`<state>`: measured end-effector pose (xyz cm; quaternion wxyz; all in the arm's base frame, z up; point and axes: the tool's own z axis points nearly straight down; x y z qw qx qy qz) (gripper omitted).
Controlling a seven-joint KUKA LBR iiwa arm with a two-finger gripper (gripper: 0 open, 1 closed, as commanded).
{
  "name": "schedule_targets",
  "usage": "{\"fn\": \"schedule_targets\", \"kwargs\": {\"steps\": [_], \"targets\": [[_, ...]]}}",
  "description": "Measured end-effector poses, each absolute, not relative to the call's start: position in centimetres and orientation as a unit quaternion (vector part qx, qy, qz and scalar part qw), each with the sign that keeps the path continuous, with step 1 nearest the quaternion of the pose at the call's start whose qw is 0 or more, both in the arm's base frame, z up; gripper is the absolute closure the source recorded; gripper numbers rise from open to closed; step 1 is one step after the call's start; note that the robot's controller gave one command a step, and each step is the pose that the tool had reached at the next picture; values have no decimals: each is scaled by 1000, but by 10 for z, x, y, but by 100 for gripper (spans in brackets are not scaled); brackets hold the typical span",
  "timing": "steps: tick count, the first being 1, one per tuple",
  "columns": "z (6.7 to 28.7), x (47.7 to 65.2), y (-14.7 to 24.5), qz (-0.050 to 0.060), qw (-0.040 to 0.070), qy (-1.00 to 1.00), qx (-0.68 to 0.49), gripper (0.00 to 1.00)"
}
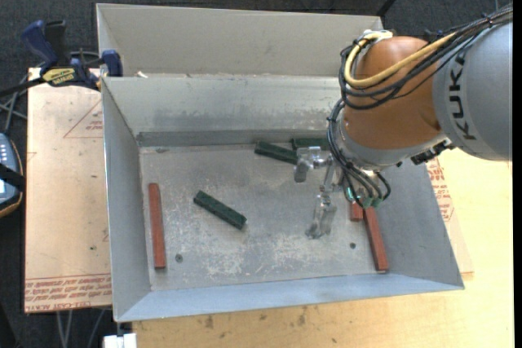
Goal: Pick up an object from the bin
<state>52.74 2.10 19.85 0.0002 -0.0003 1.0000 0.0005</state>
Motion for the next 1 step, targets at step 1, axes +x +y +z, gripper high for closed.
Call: {"fn": "schedule_targets", "kwargs": {"steps": [1], "targets": [[167, 565, 63, 0, 5, 1000, -23, 0]]}}
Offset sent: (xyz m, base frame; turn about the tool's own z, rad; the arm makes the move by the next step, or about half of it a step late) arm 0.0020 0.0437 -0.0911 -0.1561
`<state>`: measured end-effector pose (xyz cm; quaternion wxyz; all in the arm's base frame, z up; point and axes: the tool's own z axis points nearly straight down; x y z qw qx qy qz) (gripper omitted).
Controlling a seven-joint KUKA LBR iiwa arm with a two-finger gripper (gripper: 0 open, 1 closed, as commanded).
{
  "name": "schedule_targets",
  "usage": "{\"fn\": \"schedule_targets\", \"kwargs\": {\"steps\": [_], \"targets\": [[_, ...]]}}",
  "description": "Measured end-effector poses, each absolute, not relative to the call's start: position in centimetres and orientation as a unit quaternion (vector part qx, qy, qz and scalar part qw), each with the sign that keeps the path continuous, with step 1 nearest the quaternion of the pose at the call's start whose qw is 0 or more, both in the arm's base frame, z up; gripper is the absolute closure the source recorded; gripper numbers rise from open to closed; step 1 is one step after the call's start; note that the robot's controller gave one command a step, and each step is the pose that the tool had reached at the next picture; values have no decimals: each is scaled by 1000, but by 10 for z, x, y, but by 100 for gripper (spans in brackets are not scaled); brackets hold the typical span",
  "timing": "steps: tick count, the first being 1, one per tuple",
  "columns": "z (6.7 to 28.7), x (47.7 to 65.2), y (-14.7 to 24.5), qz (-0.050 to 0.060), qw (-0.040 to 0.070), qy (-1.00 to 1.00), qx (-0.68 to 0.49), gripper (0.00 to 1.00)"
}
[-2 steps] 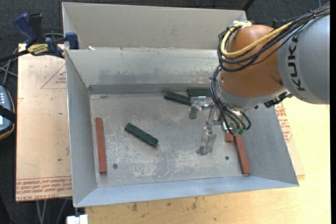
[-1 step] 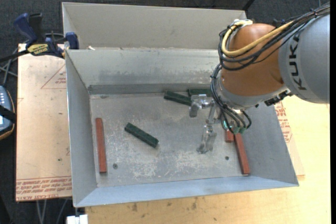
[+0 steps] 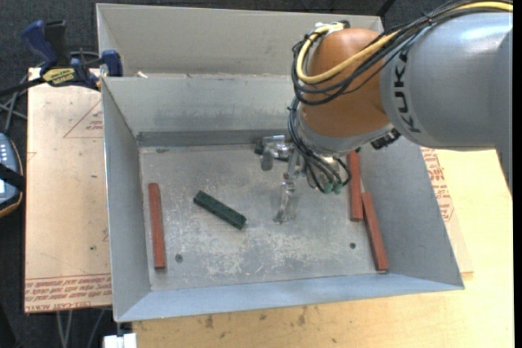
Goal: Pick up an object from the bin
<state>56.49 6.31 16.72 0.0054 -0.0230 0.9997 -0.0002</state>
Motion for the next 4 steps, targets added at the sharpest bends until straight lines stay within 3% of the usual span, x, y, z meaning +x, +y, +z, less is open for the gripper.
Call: {"fn": "schedule_targets", "kwargs": {"steps": [1, 2, 3, 4], "targets": [[122, 546, 81, 2, 2, 998, -69, 0], [114, 536, 74, 1, -1, 997, -73, 0], [87, 580, 64, 2, 3, 993, -116, 0], [81, 558, 90, -1, 1, 997, -81, 0]]}}
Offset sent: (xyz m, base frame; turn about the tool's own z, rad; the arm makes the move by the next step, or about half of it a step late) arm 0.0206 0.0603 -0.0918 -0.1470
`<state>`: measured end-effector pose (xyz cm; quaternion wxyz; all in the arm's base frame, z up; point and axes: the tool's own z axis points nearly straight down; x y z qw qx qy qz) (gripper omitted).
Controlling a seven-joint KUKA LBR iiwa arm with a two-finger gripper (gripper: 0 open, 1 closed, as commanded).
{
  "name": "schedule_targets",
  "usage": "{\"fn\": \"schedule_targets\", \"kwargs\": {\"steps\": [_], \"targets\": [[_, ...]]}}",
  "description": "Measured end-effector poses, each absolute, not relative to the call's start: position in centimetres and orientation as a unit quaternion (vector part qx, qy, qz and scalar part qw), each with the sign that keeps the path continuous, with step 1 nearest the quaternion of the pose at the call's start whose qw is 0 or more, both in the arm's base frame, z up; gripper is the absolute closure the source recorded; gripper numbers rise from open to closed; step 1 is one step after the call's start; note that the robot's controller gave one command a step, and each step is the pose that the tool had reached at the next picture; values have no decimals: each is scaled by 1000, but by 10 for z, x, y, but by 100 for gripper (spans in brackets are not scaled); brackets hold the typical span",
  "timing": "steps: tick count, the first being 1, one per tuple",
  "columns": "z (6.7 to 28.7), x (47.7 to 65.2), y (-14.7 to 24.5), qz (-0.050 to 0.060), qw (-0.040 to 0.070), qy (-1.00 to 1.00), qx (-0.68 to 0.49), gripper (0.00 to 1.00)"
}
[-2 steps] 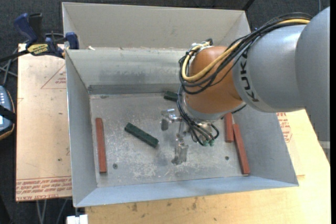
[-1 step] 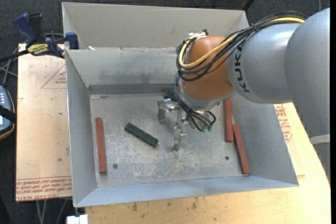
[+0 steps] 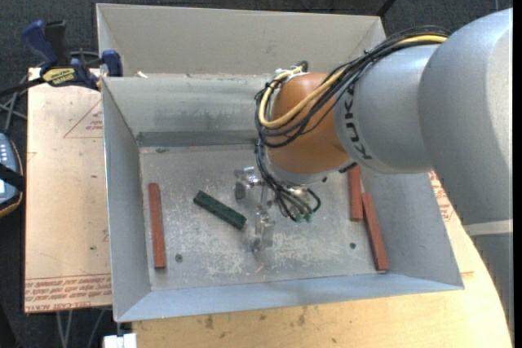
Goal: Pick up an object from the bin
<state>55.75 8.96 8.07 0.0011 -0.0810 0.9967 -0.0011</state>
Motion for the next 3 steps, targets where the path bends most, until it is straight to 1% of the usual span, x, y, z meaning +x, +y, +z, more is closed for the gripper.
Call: {"fn": "schedule_targets", "kwargs": {"steps": [1, 2, 3], "targets": [[77, 535, 133, 2, -1, 998, -57, 0], [72, 540, 138, 1, 0, 1000, -20, 100], [72, 540, 137, 1, 0, 1000, -20, 0]]}}
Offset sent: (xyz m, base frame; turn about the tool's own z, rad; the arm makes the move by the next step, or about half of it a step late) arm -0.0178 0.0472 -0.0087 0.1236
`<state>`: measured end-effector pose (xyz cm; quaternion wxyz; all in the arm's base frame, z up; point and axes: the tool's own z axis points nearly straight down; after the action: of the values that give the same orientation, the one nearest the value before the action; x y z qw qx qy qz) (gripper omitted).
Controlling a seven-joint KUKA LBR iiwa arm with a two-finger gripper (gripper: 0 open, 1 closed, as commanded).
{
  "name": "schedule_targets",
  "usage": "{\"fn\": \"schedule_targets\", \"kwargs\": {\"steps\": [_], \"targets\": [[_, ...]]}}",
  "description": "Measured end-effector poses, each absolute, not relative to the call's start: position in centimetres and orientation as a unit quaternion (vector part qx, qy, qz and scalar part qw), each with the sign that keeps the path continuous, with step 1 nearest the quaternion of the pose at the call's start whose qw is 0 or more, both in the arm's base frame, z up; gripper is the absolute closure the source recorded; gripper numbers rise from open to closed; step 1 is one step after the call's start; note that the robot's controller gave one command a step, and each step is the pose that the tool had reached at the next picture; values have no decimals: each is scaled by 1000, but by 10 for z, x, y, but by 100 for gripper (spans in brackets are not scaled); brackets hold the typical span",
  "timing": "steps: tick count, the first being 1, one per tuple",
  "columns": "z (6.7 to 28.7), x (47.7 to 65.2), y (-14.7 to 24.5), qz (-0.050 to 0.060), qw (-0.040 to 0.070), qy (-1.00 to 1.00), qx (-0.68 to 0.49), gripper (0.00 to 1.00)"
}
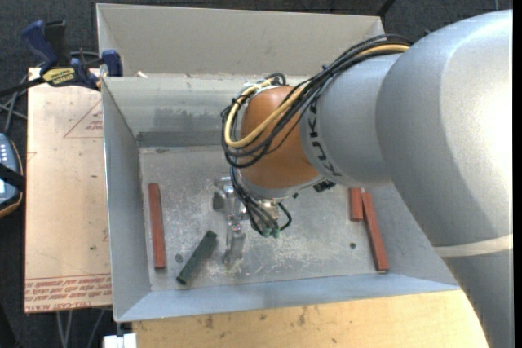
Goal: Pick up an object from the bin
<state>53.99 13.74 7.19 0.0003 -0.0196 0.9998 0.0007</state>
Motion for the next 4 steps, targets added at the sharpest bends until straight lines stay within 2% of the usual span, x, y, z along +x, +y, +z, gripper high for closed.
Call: {"fn": "schedule_targets", "kwargs": {"steps": [1, 2, 3, 4], "targets": [[72, 540, 137, 1, 0, 1000, -19, 0], [71, 517, 161, -1, 1, 997, -79, 0], [71, 481, 206, 1, 1, 994, -107, 100], [71, 482, 206, 1, 2, 994, -107, 100]]}}
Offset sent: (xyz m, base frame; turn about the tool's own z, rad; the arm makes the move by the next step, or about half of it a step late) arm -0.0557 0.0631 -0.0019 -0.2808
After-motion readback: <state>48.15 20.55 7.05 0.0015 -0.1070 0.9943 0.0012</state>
